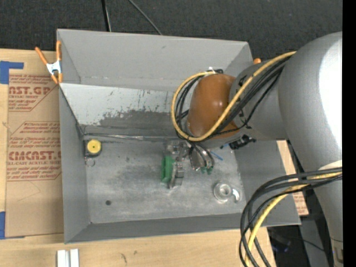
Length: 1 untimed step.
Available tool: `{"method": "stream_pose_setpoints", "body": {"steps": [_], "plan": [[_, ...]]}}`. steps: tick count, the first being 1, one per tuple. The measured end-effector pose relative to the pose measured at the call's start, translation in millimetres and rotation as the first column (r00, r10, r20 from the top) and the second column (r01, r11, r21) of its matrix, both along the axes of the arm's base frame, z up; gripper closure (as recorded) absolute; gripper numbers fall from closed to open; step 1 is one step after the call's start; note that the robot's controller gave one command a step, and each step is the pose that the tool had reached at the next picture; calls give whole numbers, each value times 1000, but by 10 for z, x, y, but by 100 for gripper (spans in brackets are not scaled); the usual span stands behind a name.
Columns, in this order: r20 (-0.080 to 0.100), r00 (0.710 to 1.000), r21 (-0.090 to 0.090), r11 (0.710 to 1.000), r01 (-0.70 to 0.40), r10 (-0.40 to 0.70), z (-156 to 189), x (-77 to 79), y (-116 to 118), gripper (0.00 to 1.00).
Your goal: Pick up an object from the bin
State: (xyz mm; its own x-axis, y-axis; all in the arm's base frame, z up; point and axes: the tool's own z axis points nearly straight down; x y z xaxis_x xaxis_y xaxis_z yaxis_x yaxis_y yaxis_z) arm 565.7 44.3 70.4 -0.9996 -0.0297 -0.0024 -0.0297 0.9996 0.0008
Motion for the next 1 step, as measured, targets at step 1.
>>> {"method": "stream_pose_setpoints", "body": {"steps": [1], "plan": [[5, 917, -4, 917, -400, 400, 1571, -193, -348, 100]]}}
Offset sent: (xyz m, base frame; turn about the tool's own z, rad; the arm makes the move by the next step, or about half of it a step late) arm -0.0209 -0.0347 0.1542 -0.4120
